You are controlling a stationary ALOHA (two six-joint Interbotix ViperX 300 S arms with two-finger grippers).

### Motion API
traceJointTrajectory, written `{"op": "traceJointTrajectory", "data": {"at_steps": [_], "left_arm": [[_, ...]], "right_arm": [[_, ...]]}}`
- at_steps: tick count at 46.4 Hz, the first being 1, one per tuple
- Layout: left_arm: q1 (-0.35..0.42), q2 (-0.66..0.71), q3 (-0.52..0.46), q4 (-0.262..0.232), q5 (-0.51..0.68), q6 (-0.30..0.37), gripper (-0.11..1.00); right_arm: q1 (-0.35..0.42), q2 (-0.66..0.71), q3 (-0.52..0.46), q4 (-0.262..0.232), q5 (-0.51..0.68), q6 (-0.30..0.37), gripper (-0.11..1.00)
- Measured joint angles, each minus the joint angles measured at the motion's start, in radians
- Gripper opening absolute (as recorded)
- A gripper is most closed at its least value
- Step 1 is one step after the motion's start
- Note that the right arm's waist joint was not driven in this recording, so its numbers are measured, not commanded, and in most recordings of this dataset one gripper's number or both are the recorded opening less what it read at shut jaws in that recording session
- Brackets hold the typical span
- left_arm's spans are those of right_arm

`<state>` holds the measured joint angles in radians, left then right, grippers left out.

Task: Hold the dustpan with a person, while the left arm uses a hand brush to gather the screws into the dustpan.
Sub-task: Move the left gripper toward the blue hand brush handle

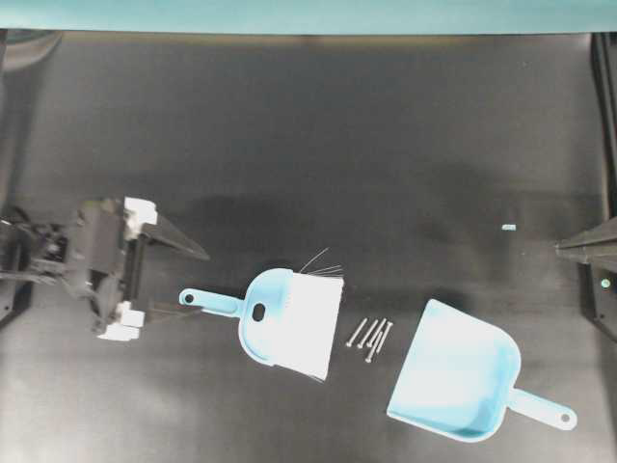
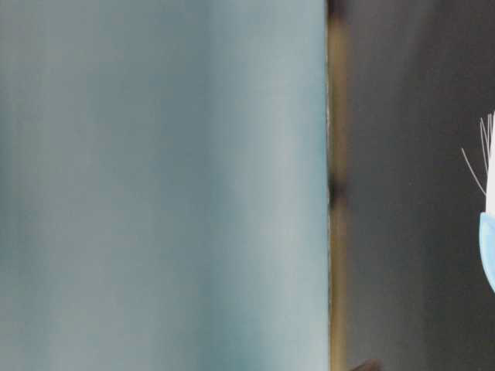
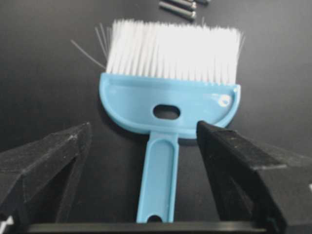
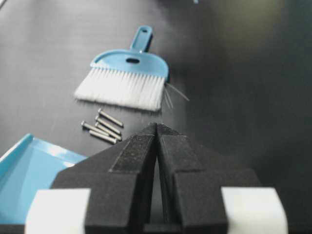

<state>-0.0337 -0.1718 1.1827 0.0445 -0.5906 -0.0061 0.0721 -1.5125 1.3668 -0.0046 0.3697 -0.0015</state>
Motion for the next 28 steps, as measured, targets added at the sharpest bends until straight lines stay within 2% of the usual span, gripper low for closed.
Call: {"op": "traceJointTrajectory", "data": {"at_steps": [14,28], "left_arm": [[-0.003,0.259,-0.008,0.0,-0.247,0.011,0.83],[-0.029,0.414,-0.086,0.0,-0.265,0.011,0.83]], "right_arm": [[0.0,-0.002,0.008,-0.002,-0.002,-0.002,0.0],[0.0,-0.002,0.008,-0.002,-0.002,-0.002,0.0]]}}
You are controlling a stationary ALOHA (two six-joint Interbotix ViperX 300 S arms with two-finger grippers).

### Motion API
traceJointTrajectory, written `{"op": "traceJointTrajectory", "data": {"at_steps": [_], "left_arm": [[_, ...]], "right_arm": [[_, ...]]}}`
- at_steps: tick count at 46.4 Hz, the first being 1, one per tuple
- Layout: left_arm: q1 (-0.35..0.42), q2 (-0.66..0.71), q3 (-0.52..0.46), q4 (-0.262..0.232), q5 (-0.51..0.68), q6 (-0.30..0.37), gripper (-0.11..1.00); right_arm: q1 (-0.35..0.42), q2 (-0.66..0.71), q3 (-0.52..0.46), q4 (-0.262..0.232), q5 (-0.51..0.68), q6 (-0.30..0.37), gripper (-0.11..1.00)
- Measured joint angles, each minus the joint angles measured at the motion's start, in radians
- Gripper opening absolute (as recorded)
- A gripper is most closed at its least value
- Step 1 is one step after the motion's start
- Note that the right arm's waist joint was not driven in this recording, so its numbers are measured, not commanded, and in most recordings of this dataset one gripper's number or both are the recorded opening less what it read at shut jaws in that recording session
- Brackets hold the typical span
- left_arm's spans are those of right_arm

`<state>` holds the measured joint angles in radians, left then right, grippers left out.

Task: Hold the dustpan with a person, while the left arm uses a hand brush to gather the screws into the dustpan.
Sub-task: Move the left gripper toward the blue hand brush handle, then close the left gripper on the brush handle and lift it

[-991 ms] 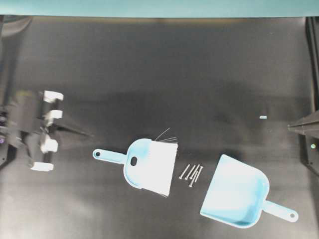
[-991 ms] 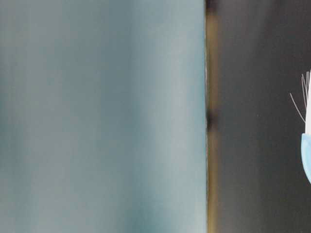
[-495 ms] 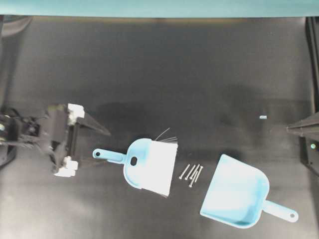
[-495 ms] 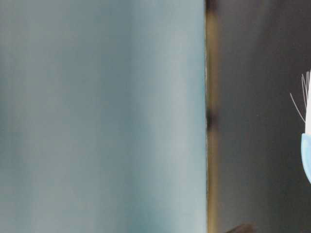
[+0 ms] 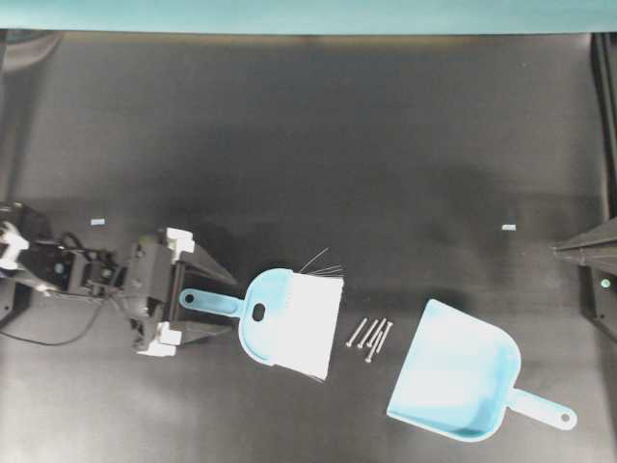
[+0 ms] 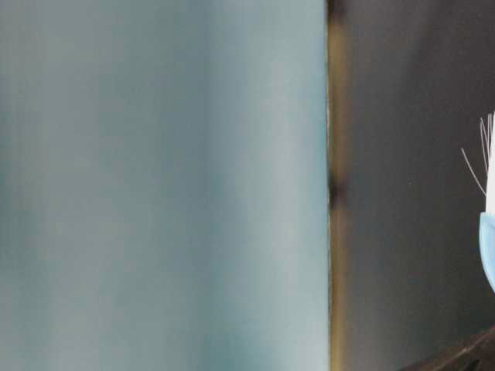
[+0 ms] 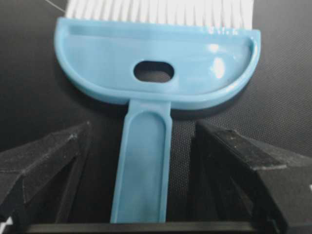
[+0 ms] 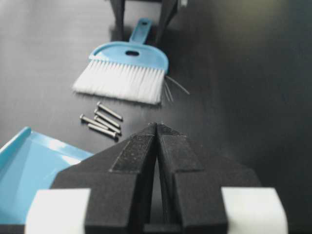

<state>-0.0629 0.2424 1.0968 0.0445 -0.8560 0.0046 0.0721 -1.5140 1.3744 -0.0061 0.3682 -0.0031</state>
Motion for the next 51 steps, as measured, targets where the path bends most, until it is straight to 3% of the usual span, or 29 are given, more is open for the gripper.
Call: {"op": "traceJointTrajectory", "data": {"at_steps": [13,17,23,30,38,51], "left_arm": [[-0.002,0.026,-0.029,0.0,0.072,-0.003,0.76],[-0.006,0.026,-0.04,0.003,0.092,-0.003,0.62],[-0.02,0.021,-0.049,0.005,0.121,-0.002,0.29],[-0.018,0.005,-0.057,0.006,0.158,0.0,0.31],[-0.009,-0.067,-0.071,0.005,0.295,0.003,0.31],[0.041,-0.295,-0.152,0.003,0.735,0.031,0.31]], "right_arm": [[0.0,0.0,0.0,0.002,0.0,-0.002,0.0],[0.0,0.0,0.0,0.0,0.0,0.0,0.0],[0.0,0.0,0.0,0.002,0.0,-0.002,0.0],[0.0,0.0,0.0,0.002,0.0,-0.002,0.0],[0.0,0.0,0.0,0.002,0.002,-0.002,0.0],[0.0,-0.002,0.0,0.0,0.0,-0.002,0.0]]}}
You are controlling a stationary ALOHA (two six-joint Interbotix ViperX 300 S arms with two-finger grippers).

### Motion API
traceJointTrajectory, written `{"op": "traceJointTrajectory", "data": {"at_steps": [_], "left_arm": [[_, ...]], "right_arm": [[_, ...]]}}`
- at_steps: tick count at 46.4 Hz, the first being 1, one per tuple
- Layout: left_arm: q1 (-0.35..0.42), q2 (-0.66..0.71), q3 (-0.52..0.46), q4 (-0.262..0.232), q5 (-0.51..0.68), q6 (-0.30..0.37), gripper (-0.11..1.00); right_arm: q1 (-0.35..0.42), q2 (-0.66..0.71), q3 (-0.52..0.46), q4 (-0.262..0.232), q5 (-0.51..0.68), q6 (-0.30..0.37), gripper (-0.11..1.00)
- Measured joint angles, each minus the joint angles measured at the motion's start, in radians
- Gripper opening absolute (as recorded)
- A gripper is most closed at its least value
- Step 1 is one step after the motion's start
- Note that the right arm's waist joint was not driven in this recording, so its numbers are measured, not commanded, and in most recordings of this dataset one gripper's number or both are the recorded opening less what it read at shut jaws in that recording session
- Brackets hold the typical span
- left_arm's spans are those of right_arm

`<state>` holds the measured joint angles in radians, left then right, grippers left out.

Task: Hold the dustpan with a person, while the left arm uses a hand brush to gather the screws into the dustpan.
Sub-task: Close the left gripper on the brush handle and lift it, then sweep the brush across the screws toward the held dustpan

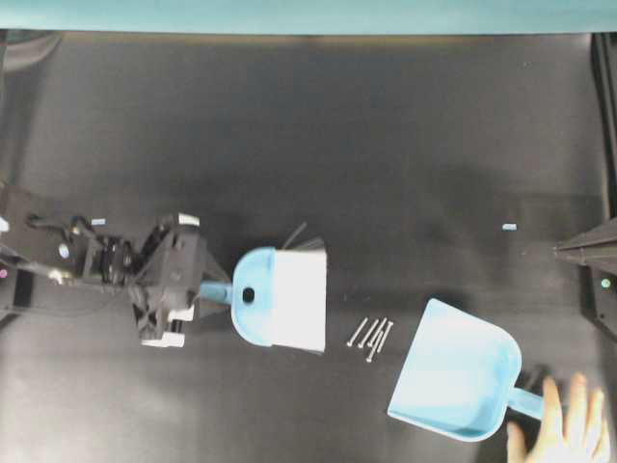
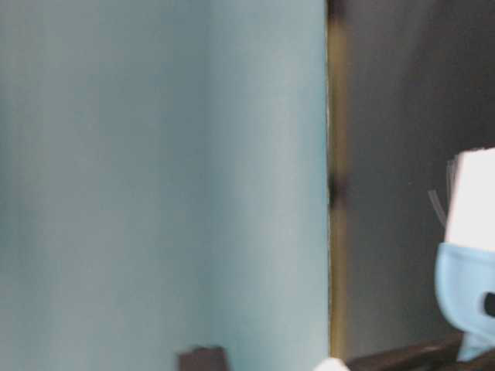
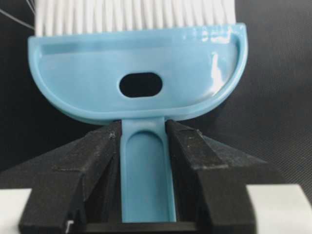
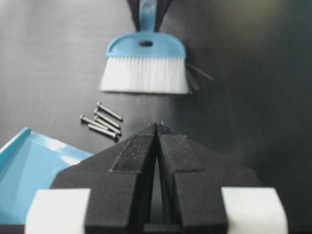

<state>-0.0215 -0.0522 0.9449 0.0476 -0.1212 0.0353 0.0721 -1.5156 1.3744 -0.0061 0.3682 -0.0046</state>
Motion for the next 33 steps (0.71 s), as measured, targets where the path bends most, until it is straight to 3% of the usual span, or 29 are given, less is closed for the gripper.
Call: {"op": "traceJointTrajectory", "data": {"at_steps": [11,18,26,33], "left_arm": [[-0.005,-0.163,-0.193,-0.002,0.489,0.109,0.31],[-0.006,-0.16,-0.318,-0.002,0.761,0.181,0.31],[-0.003,-0.092,-0.414,-0.002,0.934,0.264,0.31],[0.006,-0.038,-0.477,-0.002,0.963,0.285,0.31]], "right_arm": [[0.0,0.0,0.0,0.002,0.0,-0.002,0.0],[0.0,-0.002,0.0,0.002,0.0,-0.002,0.0],[0.0,0.0,0.0,0.002,0.0,-0.002,0.0],[0.0,0.0,0.0,0.0,0.0,-0.002,0.0]]}}
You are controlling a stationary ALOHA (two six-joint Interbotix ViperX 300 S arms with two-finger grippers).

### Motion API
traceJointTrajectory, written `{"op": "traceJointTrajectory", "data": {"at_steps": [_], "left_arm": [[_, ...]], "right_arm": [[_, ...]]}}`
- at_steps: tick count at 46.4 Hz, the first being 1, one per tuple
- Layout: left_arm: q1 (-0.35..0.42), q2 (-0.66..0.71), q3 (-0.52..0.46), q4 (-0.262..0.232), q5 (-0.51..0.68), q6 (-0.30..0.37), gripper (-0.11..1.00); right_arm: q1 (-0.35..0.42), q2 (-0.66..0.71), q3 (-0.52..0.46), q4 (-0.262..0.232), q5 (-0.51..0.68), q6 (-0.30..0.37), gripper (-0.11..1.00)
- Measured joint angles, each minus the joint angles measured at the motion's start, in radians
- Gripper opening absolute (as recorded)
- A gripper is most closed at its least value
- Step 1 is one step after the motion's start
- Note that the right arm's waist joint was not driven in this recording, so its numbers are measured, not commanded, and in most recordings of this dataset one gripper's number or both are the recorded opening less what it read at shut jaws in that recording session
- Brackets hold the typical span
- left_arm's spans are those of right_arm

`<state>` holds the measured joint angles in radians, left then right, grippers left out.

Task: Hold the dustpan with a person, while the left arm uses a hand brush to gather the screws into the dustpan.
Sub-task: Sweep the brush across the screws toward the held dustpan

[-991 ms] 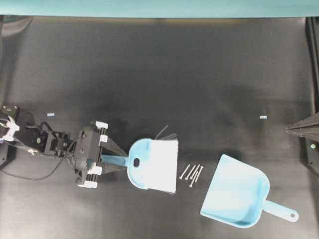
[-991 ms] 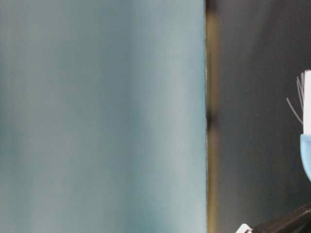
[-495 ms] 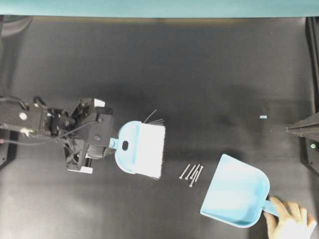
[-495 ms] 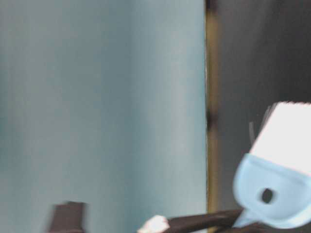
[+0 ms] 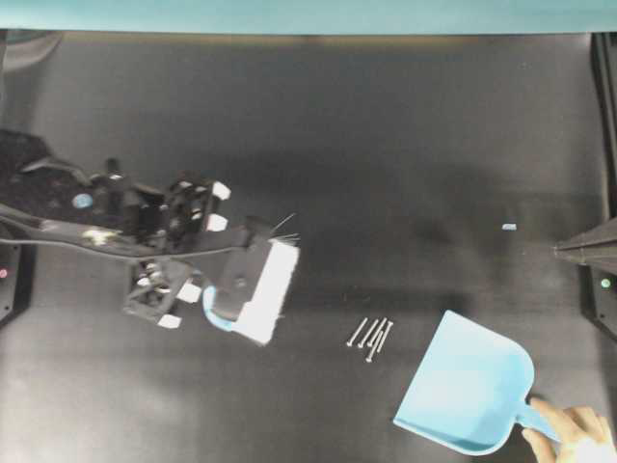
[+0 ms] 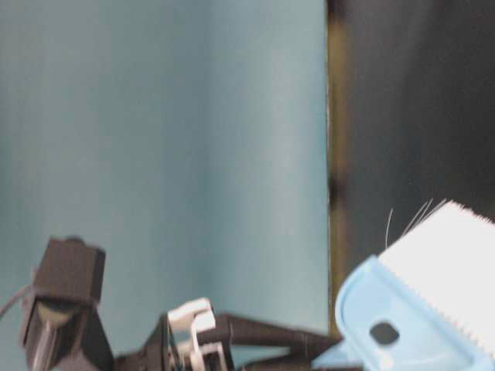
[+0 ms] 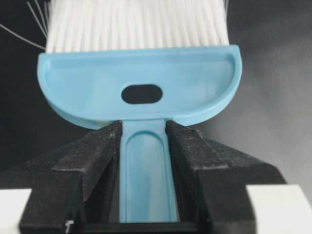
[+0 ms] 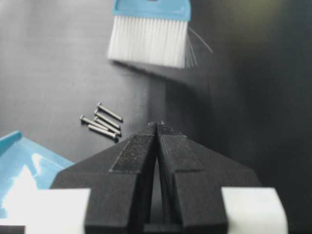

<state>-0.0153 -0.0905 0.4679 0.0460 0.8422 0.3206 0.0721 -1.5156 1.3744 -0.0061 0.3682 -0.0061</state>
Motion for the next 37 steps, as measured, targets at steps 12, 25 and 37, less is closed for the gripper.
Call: {"op": "traceJointTrajectory", "data": {"at_steps": [12,25,37], "left_arm": [[0.0,0.133,-0.037,0.0,-0.028,0.0,0.31],[-0.014,0.216,-0.087,0.0,-0.135,0.005,0.31],[-0.044,0.305,-0.161,0.0,-0.16,0.008,0.31]], "right_arm": [[0.0,-0.002,0.0,0.002,0.0,0.0,0.0],[0.0,-0.002,0.0,0.0,0.002,0.0,0.0],[0.0,-0.002,0.0,0.002,0.0,0.0,0.0]]}}
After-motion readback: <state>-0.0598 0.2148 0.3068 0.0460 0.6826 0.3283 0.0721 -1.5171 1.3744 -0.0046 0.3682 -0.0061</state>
